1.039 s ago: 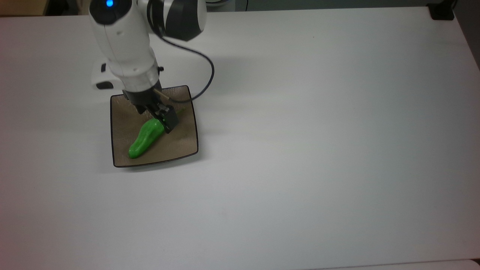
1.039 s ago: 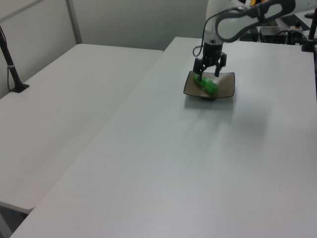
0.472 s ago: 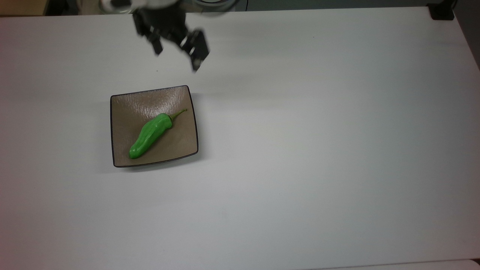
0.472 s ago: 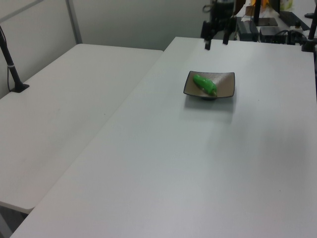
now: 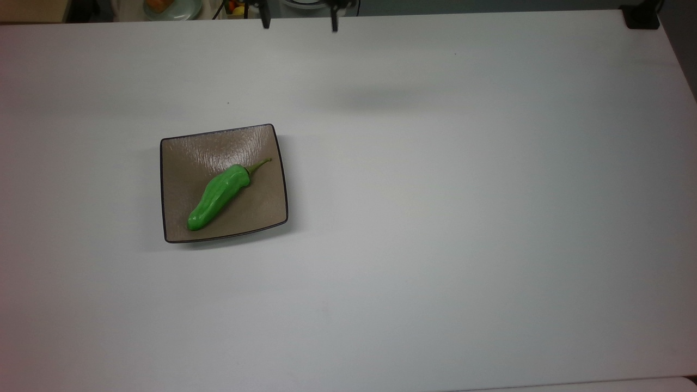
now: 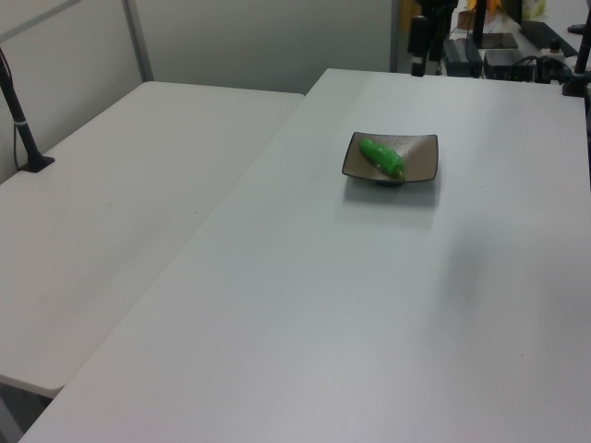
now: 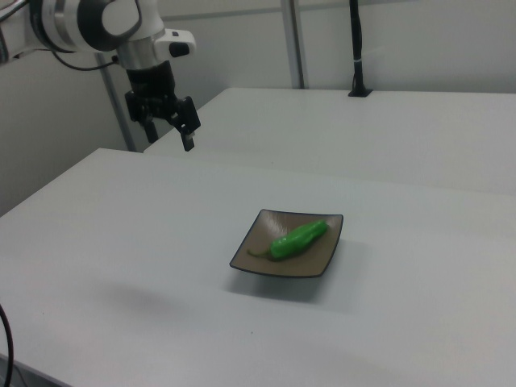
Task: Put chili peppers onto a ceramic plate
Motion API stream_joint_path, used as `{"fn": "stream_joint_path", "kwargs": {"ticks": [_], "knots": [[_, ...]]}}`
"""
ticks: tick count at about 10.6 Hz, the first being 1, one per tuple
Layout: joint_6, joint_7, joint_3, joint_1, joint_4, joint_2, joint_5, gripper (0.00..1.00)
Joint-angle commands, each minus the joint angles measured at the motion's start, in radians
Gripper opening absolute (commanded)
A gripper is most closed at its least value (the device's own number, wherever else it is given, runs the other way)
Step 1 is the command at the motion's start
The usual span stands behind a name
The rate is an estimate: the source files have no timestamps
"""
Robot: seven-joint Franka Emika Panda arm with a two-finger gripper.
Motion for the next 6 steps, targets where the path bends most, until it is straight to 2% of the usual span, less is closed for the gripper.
{"fn": "stream_joint_path", "kwargs": {"ticks": [1,6], "knots": [[0.014,-0.204,-0.016,0.016,-0.117,-0.072,0.013,1.0],[0.042,-0.205,-0.014,0.017,-0.133,-0.063,0.027,1.0]]}}
